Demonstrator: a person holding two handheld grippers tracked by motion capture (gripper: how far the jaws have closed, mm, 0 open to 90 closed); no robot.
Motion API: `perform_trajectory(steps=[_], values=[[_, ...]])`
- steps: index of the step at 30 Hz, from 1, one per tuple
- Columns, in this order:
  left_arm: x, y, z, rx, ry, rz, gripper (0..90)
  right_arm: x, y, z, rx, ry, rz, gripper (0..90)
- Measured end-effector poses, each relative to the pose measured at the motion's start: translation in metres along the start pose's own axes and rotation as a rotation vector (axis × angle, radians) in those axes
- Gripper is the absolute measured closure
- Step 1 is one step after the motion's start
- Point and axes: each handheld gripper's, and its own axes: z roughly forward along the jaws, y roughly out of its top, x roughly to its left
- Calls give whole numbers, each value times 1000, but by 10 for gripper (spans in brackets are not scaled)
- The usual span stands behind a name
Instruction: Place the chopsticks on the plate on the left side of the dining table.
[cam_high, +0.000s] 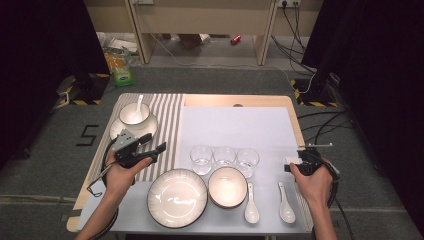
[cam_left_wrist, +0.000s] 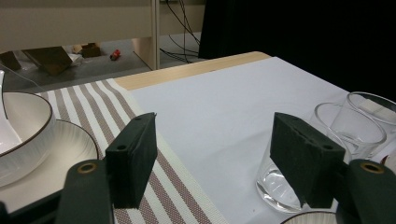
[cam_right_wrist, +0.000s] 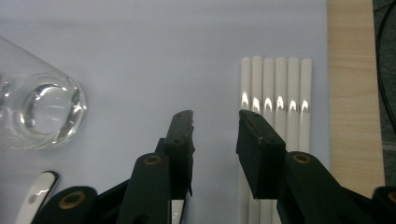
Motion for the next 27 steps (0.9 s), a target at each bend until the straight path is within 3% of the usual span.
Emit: perform_trajectory(steps=[5, 13, 14, 16, 22, 23, 27], values=[[-1, 1, 0, -2, 0, 1, 313, -5, -1, 6, 31, -12, 14, 690], [-1, 0, 0, 2, -4, -2, 313, -9, -2, 11, 47, -21, -2, 709], [-1, 0, 0, 2, -5, -3, 313, -6, -2, 12, 56, -25, 23, 710], [0, 0, 1, 4, -7, -4, 313, -8, -2, 13, 56, -25, -1, 715], [0, -1, 1, 4, -8, -7, 313, -5, -1, 16, 70, -31, 3, 728], [0, -1, 1, 4, -8, -6, 313, -5, 0, 17, 72, -33, -19, 730], [0, -1, 1, 5, -9, -9, 313, -2, 0, 17, 79, -43, -20, 744]])
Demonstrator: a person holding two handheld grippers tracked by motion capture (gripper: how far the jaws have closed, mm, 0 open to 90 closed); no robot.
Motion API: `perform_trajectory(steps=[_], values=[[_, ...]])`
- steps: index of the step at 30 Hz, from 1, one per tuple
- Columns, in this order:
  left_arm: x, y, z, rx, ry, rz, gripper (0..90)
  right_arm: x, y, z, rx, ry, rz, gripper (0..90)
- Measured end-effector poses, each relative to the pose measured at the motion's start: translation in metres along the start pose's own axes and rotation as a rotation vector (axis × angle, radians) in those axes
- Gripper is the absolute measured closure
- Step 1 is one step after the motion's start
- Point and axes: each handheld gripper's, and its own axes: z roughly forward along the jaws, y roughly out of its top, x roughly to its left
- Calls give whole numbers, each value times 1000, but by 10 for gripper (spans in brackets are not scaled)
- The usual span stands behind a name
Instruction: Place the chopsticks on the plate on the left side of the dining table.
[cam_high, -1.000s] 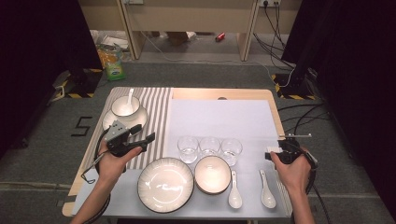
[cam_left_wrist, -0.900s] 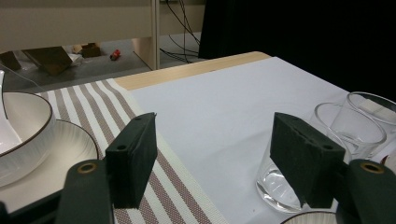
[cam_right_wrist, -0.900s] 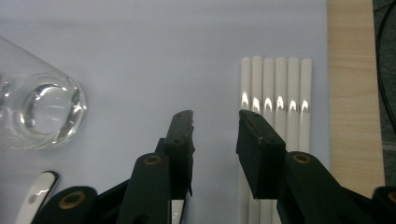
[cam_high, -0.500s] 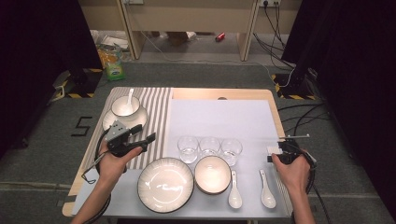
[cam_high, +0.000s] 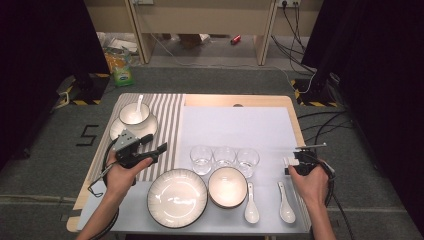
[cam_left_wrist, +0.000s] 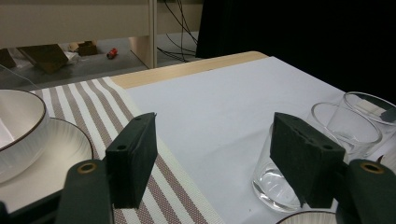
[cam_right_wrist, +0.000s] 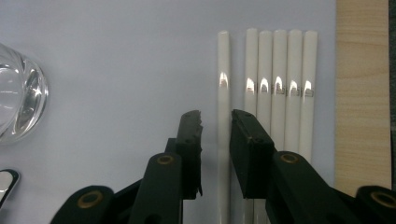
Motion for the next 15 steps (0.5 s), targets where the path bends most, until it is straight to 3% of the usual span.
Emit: perform_trajectory(steps=[10, 15], values=[[0, -1, 0, 2, -4, -2, 313, 4, -1, 2, 49, -25, -12, 784], [1, -1, 0, 0, -5, -3, 313, 9, 1, 3, 67, -76, -34, 822]])
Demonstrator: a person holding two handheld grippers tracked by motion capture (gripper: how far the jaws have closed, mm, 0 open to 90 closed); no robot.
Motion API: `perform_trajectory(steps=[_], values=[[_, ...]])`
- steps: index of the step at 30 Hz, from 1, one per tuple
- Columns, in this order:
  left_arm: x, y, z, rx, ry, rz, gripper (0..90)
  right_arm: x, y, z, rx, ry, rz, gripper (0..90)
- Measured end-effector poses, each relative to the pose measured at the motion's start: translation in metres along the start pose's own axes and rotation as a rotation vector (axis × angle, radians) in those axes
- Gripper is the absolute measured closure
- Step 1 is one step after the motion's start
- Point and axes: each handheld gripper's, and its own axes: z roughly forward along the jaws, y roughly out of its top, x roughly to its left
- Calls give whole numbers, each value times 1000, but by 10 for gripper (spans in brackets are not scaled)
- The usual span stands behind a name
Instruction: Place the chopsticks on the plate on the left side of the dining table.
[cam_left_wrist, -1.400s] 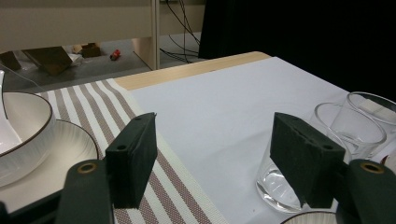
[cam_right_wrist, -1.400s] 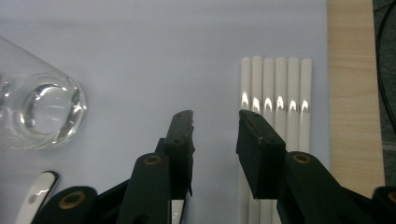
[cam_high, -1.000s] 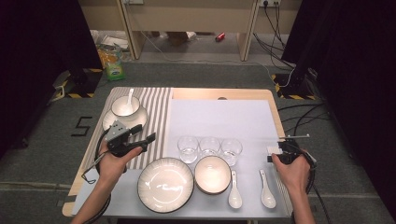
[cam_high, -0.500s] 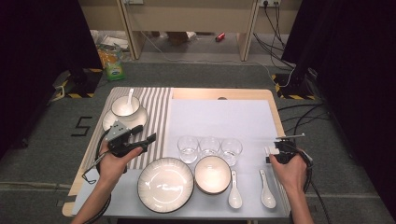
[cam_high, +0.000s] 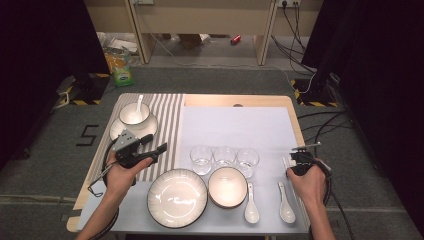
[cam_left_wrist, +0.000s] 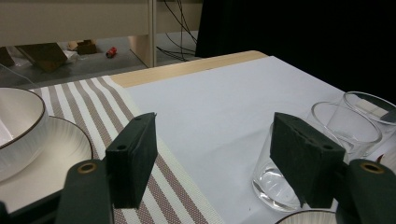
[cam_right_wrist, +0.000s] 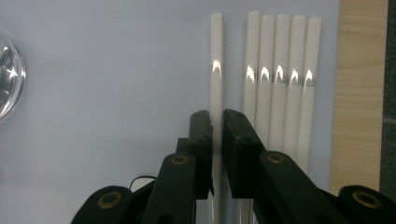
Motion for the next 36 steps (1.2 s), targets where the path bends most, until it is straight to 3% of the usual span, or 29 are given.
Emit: perform_trajectory(steps=[6, 14, 36], values=[[0, 0, 0, 0, -2, -2, 313, 6, 4, 1, 29, -37, -12, 843], [-1, 0, 0, 0, -6, -3, 314, 4, 11, 2, 4, -10, 13, 844], [-2, -1, 1, 2, -13, -3, 314, 11, 72, 19, -39, -1, -25, 843]])
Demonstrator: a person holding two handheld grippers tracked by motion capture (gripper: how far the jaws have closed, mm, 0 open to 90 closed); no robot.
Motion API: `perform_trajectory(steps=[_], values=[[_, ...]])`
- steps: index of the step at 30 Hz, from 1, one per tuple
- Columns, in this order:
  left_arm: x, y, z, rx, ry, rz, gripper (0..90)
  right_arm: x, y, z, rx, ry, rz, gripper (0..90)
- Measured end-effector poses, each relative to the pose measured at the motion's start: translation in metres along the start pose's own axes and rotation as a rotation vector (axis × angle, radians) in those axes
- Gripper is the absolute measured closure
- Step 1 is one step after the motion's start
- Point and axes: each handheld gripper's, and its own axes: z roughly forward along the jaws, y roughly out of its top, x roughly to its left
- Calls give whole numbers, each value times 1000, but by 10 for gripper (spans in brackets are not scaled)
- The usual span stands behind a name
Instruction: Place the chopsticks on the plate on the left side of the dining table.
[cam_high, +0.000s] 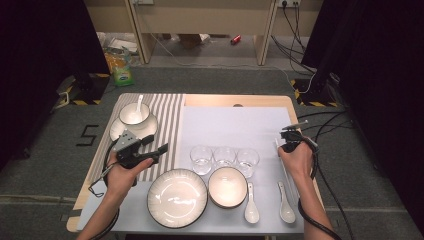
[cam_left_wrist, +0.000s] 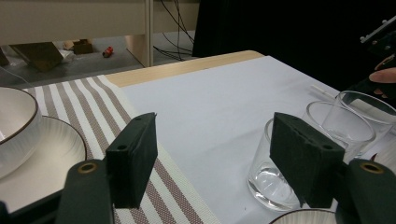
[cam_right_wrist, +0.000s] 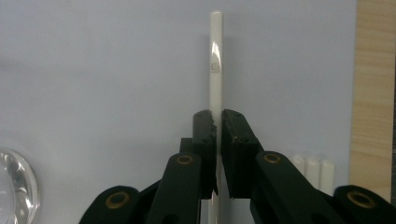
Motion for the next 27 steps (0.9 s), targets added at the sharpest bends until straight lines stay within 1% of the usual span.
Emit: perform_trajectory(steps=[5, 8, 11, 14, 17, 18, 20, 23, 27], values=[[1, 0, 1, 1, 0, -5, 314, -1, 11, 4, -4, 5, 9, 843], [1, -1, 1, 3, -3, -6, 315, 0, 16, 6, -1, -1, 12, 843], [1, -1, 2, 5, -3, -9, 315, 1, 21, 7, -2, -1, 10, 843], [1, -2, 2, 9, 0, -1, 315, 0, 27, 9, -7, -8, 4, 843], [0, -1, 3, 7, 0, -2, 315, 1, 32, 10, -3, -6, 17, 842], [0, -1, 2, 7, 0, -1, 315, 1, 33, 11, -7, -5, 22, 842], [0, -1, 2, 7, 0, -1, 315, 1, 35, 13, -3, -9, 12, 842], [1, -1, 3, 6, 0, -5, 315, 2, 37, 15, 1, -8, 17, 842], [1, -2, 3, 8, -2, -6, 315, 3, 39, 18, 4, -12, 11, 842]])
